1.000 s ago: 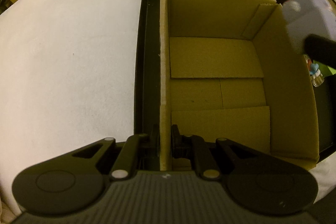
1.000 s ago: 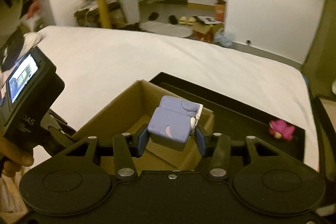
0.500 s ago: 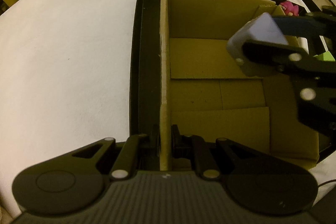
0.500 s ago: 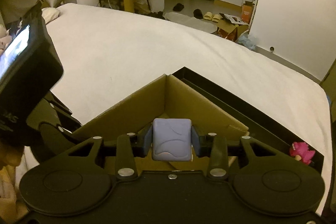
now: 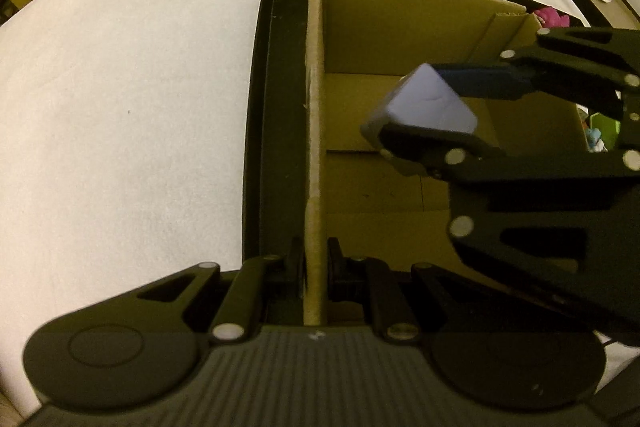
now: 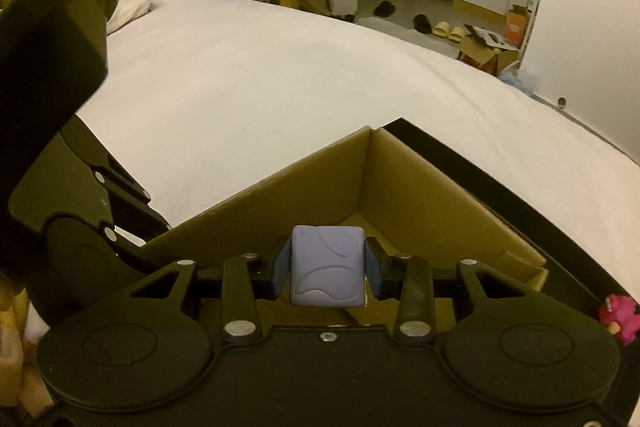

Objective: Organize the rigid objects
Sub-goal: 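Lower the cube into the box and open the right gripper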

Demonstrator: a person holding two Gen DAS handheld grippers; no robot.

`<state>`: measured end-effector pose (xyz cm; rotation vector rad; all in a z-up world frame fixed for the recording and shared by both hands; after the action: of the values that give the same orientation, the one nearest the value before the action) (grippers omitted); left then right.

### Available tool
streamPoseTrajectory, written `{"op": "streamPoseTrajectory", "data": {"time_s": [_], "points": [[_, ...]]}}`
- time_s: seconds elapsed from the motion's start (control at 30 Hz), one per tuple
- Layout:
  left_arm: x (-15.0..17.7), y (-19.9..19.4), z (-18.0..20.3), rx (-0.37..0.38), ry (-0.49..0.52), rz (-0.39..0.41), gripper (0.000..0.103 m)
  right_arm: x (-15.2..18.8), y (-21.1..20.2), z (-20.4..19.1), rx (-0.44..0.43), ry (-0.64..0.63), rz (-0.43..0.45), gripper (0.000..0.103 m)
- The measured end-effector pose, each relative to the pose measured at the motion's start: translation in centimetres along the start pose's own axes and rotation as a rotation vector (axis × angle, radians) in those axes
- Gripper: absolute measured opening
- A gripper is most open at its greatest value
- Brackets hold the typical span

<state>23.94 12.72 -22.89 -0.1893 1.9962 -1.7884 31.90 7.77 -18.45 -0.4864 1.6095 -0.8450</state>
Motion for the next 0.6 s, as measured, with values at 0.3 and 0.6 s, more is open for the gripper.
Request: {"op": "streamPoseTrajectory", "data": {"time_s": [0.3, 0.6], "points": [[-0.1, -0.2, -0.3, 0.009, -0.012, -0.001, 0.009, 0.1, 0.9, 0.5, -0.029, -0.016, -0.025, 0.038], [-0.3, -0.1, -0.4, 0.017, -0.013, -0.001, 0.010, 0.1, 2.4, 0.3, -0.020, -0.064, -0.069, 0.039]]}}
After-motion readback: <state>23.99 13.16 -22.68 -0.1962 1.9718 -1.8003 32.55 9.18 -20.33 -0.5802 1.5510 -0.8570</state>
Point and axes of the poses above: each gripper's, at about its wrist camera, not at the fingertips, and y roughly the way its jaws point, z to its right, x to its underside, the point moved 6 cm from there along y, roughly the way its jaws point, and after that the axes turned 3 degrees about -x, right-handed, at the moved point
